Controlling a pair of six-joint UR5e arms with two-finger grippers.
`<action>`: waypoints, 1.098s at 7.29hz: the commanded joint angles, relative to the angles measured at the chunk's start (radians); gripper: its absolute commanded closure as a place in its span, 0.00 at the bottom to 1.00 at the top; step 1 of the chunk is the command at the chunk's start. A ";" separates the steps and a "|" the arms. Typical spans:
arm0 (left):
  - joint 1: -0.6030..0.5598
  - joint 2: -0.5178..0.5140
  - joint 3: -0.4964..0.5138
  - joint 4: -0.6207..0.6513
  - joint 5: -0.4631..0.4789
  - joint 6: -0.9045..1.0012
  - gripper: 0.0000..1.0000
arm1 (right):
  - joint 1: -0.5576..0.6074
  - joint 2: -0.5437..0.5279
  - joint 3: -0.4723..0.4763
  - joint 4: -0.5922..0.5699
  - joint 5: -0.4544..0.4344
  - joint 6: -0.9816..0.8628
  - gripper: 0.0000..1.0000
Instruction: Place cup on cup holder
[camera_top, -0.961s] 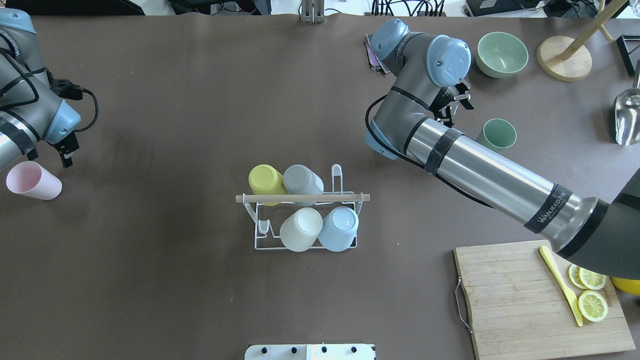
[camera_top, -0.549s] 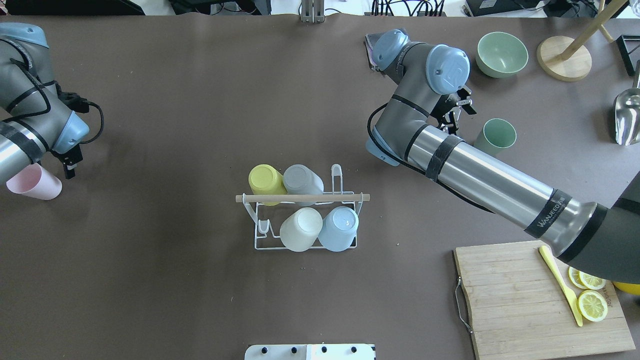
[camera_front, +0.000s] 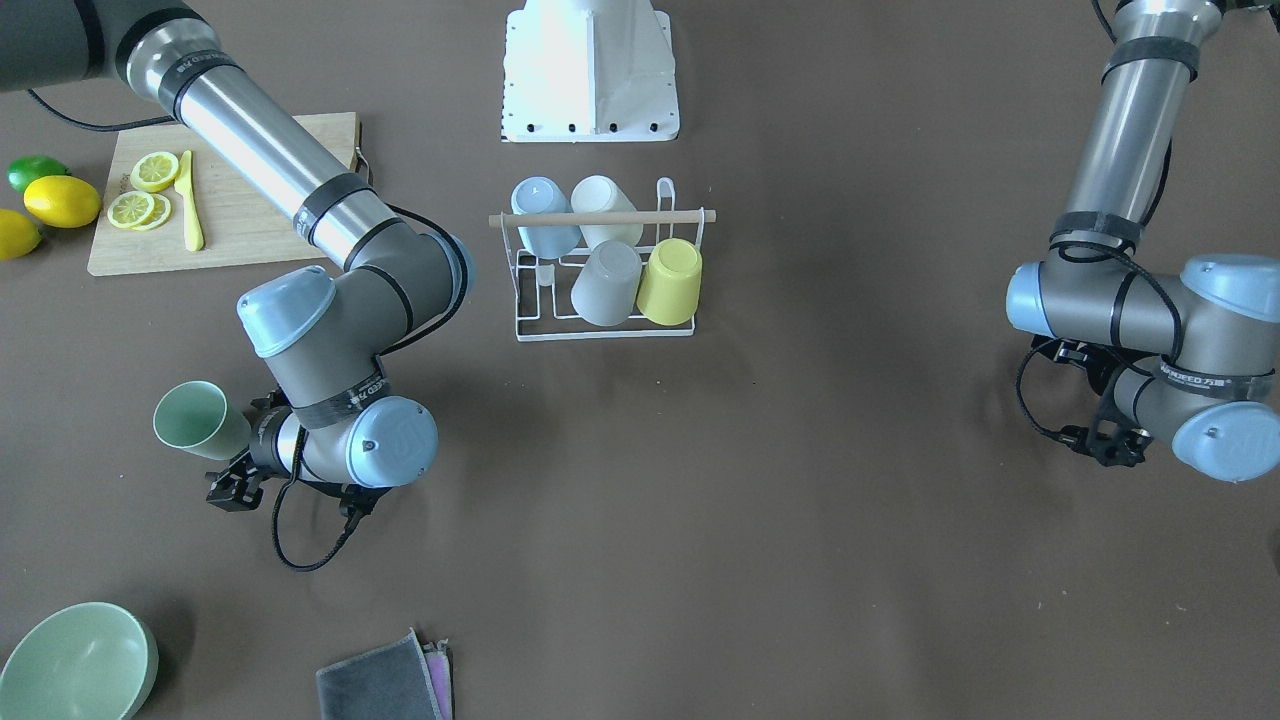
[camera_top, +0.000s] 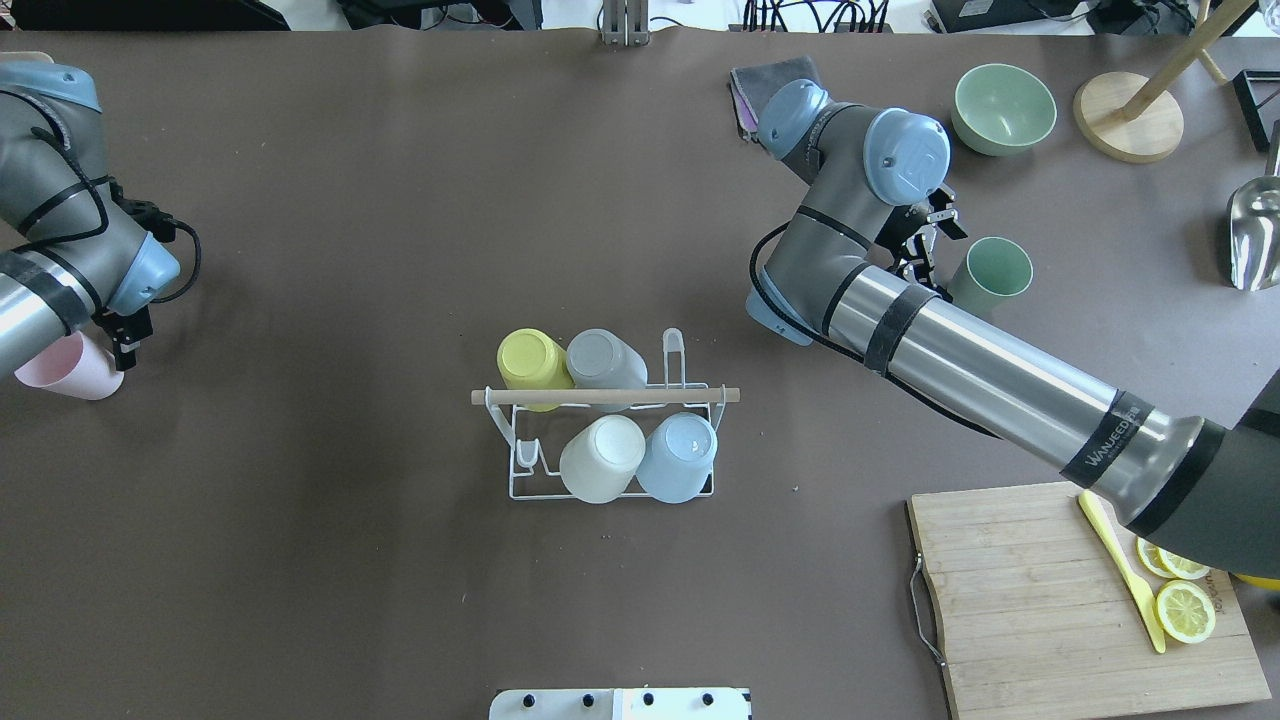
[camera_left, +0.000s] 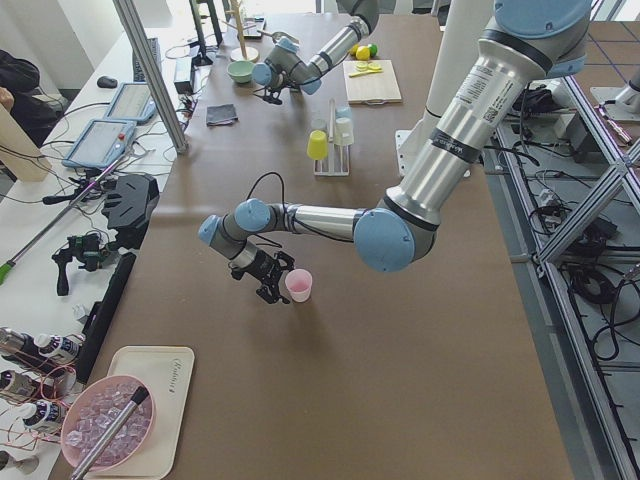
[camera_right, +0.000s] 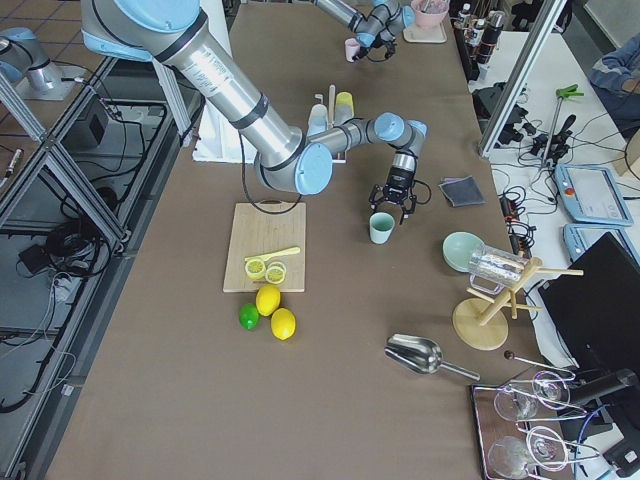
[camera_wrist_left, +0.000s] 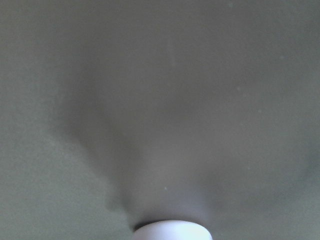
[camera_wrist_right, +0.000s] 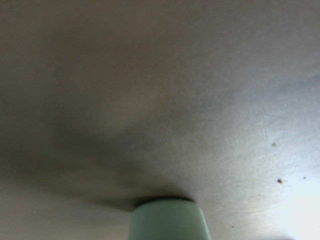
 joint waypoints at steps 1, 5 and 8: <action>0.006 -0.001 0.010 0.012 0.006 0.021 0.03 | -0.011 -0.009 0.000 0.000 -0.004 -0.001 0.01; 0.010 -0.005 0.033 0.018 0.006 0.022 0.03 | -0.009 -0.026 0.011 -0.001 -0.018 -0.033 0.01; 0.011 -0.010 0.022 0.030 0.006 0.041 0.45 | -0.009 -0.082 0.075 -0.003 -0.020 -0.033 0.00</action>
